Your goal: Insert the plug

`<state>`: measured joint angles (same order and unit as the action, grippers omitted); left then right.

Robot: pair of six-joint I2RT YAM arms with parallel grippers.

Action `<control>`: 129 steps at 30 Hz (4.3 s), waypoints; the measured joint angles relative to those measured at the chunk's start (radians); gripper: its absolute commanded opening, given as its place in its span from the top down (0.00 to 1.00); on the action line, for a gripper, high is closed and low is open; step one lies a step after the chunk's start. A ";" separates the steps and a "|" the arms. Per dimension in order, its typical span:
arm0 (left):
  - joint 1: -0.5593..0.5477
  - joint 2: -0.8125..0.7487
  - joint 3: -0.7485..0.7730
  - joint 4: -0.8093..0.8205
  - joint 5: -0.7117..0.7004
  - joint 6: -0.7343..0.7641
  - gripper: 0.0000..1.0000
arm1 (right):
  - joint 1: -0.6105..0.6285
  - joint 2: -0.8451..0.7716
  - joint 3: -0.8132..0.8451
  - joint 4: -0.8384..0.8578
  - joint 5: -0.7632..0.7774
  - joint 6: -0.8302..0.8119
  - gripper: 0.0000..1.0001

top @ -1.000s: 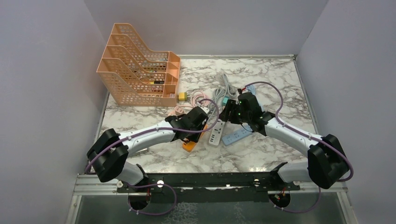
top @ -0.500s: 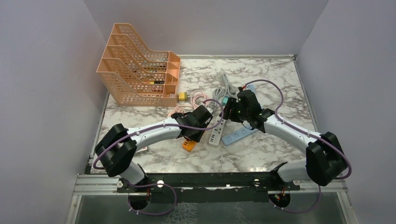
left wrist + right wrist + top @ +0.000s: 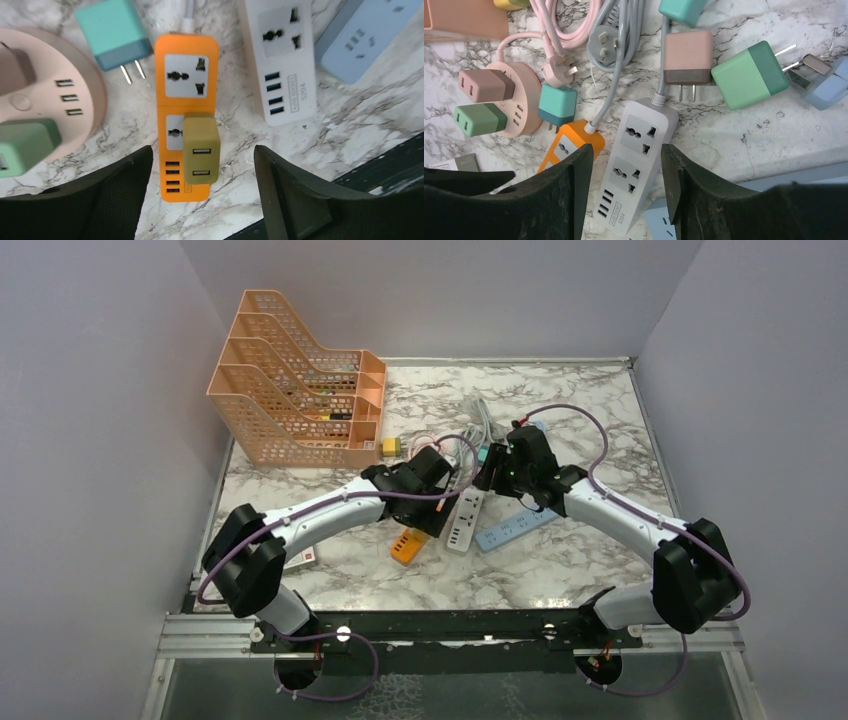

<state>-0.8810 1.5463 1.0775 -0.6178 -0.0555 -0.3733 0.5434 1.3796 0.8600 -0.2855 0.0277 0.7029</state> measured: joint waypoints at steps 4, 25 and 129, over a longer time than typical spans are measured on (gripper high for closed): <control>0.061 -0.062 0.053 0.005 0.044 0.017 0.23 | 0.000 0.030 0.034 -0.013 0.005 -0.008 0.48; 0.194 -0.449 -0.325 0.471 0.164 -0.249 0.23 | -0.001 0.420 0.331 -0.169 0.180 -0.237 0.47; -0.078 -0.098 -0.141 0.511 -0.107 -0.351 0.90 | -0.032 -0.204 -0.173 0.120 -0.069 0.106 0.37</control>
<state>-0.9588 1.4479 0.9363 -0.1070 -0.1627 -0.7238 0.5117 1.1755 0.6872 -0.1654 -0.0418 0.8093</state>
